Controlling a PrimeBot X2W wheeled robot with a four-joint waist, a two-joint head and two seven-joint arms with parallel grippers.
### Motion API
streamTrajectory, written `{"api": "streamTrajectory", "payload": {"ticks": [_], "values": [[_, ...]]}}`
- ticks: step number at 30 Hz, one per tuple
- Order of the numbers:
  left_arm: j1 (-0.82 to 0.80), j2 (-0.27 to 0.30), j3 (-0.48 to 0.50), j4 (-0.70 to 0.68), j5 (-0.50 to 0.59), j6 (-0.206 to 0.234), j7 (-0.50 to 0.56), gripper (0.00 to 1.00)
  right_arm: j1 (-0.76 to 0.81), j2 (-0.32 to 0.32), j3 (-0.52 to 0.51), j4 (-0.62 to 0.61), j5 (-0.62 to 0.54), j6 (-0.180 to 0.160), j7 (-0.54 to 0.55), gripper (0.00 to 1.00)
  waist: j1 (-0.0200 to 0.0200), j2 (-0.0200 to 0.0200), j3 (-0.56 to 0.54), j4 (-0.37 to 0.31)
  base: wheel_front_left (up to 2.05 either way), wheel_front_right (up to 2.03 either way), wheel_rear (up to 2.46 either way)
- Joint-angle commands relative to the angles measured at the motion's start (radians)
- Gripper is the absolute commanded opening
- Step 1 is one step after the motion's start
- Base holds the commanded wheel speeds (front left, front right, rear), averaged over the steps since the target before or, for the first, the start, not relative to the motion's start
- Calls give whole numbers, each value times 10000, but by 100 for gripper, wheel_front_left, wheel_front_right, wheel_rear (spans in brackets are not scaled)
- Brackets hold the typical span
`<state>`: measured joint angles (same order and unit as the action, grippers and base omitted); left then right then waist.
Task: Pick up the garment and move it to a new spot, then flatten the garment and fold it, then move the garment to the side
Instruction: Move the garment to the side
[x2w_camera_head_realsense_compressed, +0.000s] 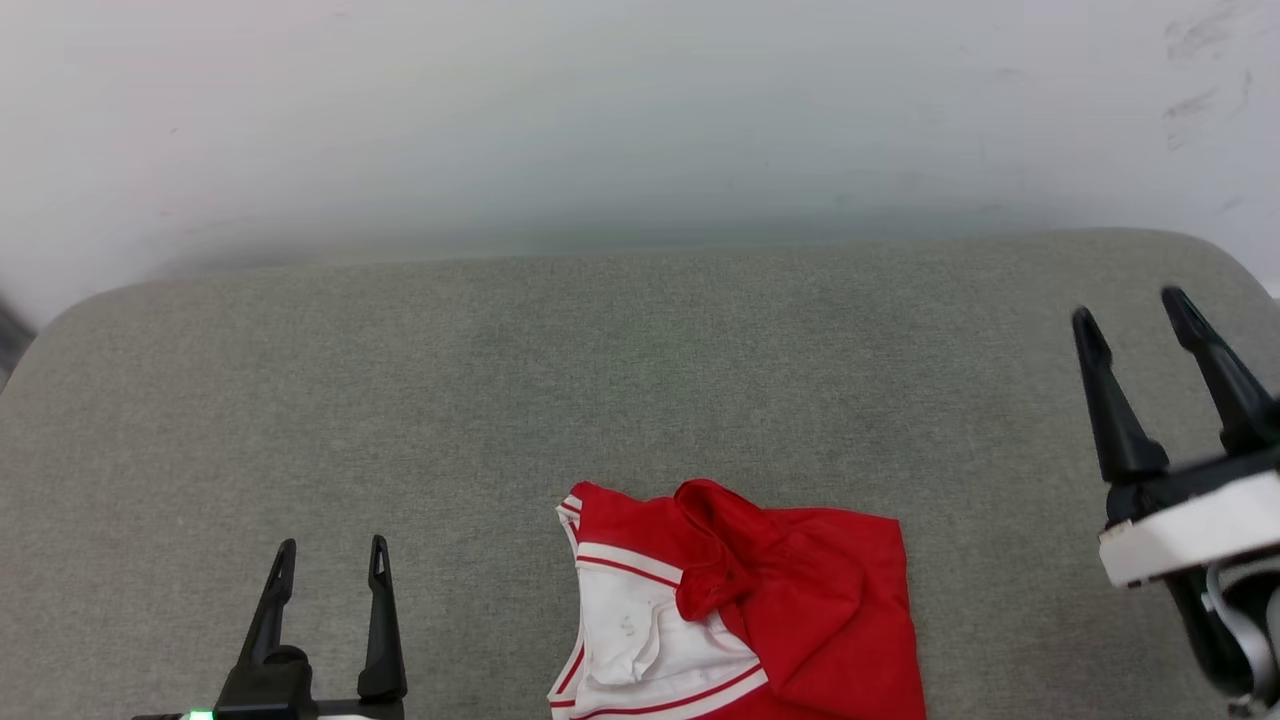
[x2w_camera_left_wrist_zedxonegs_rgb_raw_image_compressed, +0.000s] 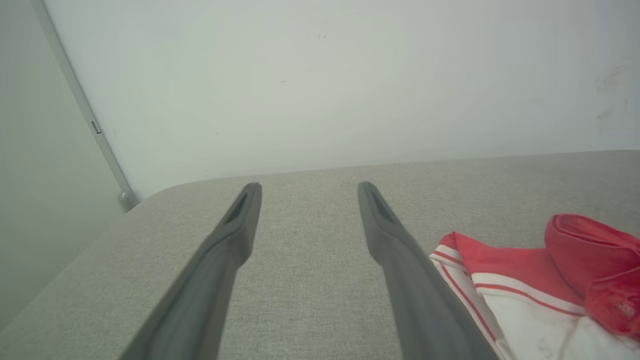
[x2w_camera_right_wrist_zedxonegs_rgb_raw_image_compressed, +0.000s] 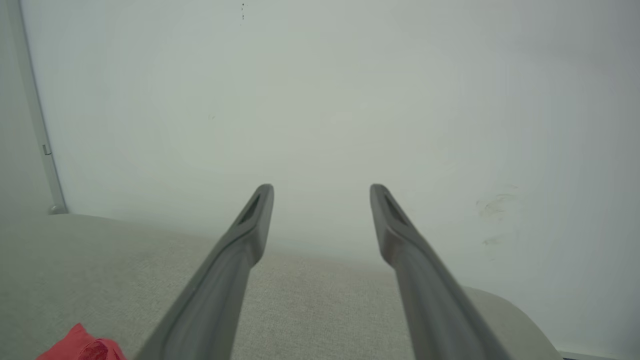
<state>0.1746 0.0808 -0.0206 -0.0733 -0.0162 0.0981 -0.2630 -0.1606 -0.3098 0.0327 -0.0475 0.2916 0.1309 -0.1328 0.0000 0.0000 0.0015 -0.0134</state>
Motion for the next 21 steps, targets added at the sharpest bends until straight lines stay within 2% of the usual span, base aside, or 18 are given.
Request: {"api": "streamTrajectory", "payload": {"ticks": [1,6,10,13,16,21], "values": [[-76,-41,21,-5,41,-16,-22,100,-147,-146,145,-49,151,-4,189,100,0,0,15,4,0,0,0],[-150,-78,-28,3,59,-67,-24,100,-1209,-1494,1441,-127,1735,-4,3363,100,0,0,105,72,0,0,0],[-227,-104,-51,-18,62,-71,-22,100,-1534,-2170,1915,35,3473,-4,6061,100,0,0,251,150,0,0,0],[-349,-118,-64,-42,47,-77,-22,100,-1405,-2404,1914,319,4715,-4,7683,100,0,0,393,224,0,0,0],[-453,-129,-78,-67,41,-95,-24,100,-1130,-2373,1836,730,5684,-4,8915,100,0,0,580,307,0,0,0],[-728,-145,-120,-92,66,-159,-22,100,-793,-2249,1904,1272,6373,-4,9930,100,0,0,979,513,0,0,0]]}}
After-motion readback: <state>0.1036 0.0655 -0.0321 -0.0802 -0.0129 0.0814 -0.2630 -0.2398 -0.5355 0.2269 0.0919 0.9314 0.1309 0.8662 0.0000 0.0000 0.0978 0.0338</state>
